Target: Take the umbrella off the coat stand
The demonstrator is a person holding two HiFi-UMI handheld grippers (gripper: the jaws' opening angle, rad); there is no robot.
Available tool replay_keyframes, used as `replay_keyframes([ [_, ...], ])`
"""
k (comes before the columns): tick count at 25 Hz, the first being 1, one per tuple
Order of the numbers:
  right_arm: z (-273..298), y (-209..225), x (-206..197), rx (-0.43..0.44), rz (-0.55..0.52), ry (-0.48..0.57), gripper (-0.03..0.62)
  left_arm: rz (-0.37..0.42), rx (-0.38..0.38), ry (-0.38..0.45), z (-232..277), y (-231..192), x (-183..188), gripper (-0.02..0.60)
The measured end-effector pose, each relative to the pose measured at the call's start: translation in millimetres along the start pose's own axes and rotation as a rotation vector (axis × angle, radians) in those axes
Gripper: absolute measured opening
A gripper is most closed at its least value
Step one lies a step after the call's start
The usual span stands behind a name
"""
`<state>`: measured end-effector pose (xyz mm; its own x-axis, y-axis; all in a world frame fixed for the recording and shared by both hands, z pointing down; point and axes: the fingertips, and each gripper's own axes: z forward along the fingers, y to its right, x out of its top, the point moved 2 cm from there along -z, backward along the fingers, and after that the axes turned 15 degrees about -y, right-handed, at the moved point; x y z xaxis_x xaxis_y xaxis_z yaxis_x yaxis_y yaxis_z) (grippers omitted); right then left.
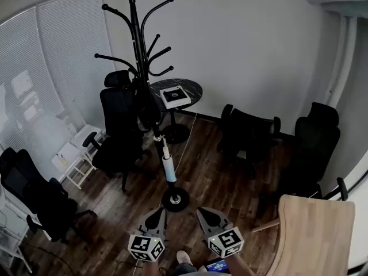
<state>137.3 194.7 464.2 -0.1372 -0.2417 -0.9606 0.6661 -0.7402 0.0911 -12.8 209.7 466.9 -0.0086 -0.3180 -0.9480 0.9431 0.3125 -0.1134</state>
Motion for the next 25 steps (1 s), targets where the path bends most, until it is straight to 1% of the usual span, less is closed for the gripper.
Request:
replay_keyframes([
  [3,-1,-9,-10,0.022,-0.075,-0.070,0.012,0.023,0.021,-0.013,0,4,-3,0.020],
  [5,1,-13,-15,0.002,-0.137,-0.120,0.011,0.044,-0.002,-0.034,2,10,-6,0.021],
  [6,1,-15,-16,0.000,-0.151,-0.137,0.011,0.055,-0.017,-0.036,2,14,-6,0.020],
  [8,3,-19,-17,0.010,-0.150,-0.144,0.011,0.067,-0.041,-0.023,0,18,-4,0.020],
  [10,5,-20,-15,0.016,-0.153,-0.135,0.011,0.065,-0.049,-0.015,0,18,-2,0.020],
  [16,26,-3,-15,0.019,-0.151,-0.106,0.012,0.052,-0.026,-0.020,18,-3,-5,0.020],
  [20,50,17,-11,-0.006,-0.151,-0.110,0.012,0.048,0.001,-0.019,46,-23,-2,0.020],
  [22,67,29,-9,0.003,-0.145,-0.125,0.012,0.046,0.007,-0.021,65,-37,2,0.020],
  [25,98,54,-7,0.008,-0.139,-0.134,0.011,0.035,-0.008,-0.015,98,-57,12,0.020],
])
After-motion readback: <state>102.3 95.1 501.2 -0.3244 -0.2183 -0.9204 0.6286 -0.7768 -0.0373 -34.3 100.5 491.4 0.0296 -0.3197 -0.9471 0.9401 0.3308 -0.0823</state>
